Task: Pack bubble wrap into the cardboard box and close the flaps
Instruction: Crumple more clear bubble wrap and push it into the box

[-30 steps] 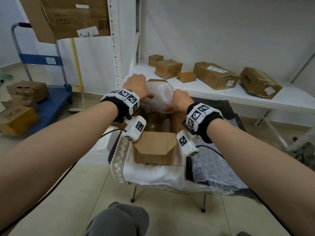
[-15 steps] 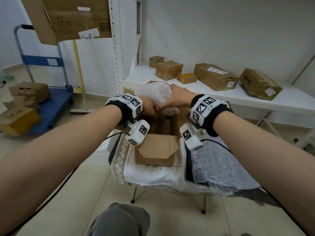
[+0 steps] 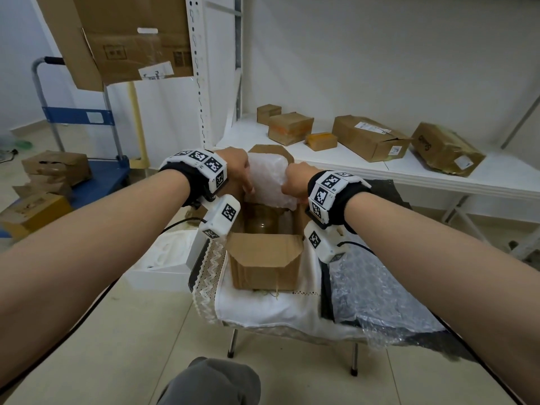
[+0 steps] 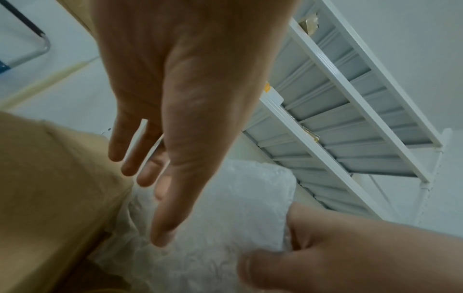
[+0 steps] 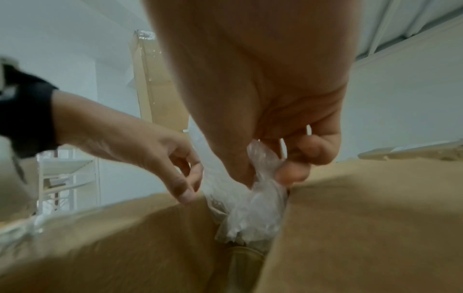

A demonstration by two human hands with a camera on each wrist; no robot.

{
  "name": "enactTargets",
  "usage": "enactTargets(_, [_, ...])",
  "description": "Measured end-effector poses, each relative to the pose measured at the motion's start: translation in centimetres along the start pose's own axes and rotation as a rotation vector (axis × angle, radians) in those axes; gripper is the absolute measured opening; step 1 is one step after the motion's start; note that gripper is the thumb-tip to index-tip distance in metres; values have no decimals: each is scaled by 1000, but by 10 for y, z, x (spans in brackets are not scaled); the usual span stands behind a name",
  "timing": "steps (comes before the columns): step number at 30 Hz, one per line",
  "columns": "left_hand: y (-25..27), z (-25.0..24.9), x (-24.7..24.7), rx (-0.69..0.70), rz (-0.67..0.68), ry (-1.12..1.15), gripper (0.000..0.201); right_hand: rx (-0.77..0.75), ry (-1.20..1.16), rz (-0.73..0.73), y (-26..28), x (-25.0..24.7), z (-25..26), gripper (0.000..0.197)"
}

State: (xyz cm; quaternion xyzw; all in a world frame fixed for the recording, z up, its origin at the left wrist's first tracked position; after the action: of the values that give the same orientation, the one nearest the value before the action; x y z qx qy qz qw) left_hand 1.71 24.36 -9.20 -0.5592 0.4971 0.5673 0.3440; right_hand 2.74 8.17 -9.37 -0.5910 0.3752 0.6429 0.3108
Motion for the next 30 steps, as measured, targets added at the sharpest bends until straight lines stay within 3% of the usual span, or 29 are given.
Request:
enactTargets(5, [-5, -4, -17, 3, -95, 23, 56, 68, 62, 81, -30, 7, 0, 49])
enactTargets(8, [-8, -9, -26, 33, -70, 1, 66, 149, 109, 134, -117, 42, -33, 99])
enactTargets(9, [-9, -12, -28, 50, -76, -10, 69, 183, 68, 135, -158, 58, -49, 104])
enactTargets(13, [-13, -20, -31, 87, -103, -30, 63, 199, -40, 74, -114, 41, -31, 73])
enactTargets(17, [-15, -24, -21, 54, -33, 64, 60, 132, -216, -22, -58, 22, -20, 72])
enactTargets(21, [-14, -26, -15, 13, -25, 92, 60, 64, -421, 18, -16, -1, -7, 31])
enactTargets(22, [-14, -27, -14, 3, -25, 103, 60, 70, -404, 14, -12, -2, -6, 30])
enactTargets(25, [-12, -29, -9, -13, -35, 108, 58, 92, -469, -22, -18, 4, -4, 56])
enactTargets(30, [-12, -33, -3, -32, -91, 78, 46, 115, -483, -65, -15, 9, -7, 53])
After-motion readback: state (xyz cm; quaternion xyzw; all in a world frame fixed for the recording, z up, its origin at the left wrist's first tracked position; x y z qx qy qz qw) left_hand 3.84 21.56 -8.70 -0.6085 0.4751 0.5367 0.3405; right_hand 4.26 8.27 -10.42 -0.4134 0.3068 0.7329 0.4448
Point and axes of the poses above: each hand's wrist, its own y-axis away from the middle knuckle, its own x-axis out of the palm, z = x × y, the point moved 2 cm from there along -y, towards the middle knuckle, and after that the axes turned 11 degrees about -x, right-handed, at the moved point
